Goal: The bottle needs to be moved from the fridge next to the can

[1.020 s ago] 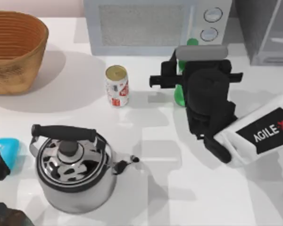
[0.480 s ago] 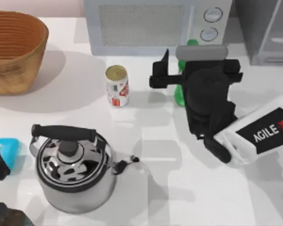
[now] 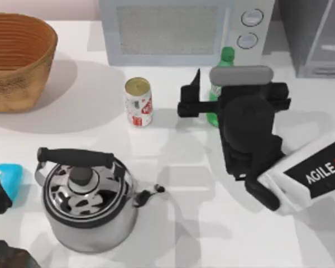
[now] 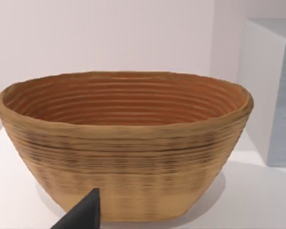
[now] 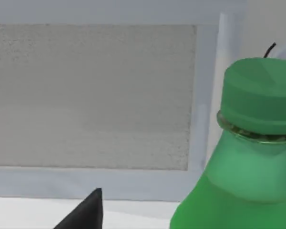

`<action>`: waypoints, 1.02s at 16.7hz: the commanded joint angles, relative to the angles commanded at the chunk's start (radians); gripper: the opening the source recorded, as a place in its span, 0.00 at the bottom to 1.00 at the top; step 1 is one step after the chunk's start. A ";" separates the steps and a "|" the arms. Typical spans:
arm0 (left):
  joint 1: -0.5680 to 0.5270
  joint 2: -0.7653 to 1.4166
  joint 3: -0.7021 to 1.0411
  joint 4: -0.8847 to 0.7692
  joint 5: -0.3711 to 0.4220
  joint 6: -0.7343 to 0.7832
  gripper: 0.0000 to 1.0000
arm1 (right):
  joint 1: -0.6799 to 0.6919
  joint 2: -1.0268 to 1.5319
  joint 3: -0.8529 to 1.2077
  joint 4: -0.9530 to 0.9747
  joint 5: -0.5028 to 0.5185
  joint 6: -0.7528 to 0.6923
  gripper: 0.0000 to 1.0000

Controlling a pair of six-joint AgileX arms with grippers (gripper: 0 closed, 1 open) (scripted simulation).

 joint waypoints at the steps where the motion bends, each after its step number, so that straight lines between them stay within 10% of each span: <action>1: 0.000 0.000 0.000 0.000 0.000 0.000 1.00 | 0.005 -0.005 -0.010 0.005 0.005 0.000 1.00; 9: 0.000 0.000 0.000 0.000 0.000 0.000 1.00 | -0.015 -0.103 -0.022 -0.074 -0.035 0.001 1.00; 17: 0.000 0.000 0.000 0.000 0.000 0.000 1.00 | -0.202 -0.737 -0.191 -0.463 -0.210 -0.010 1.00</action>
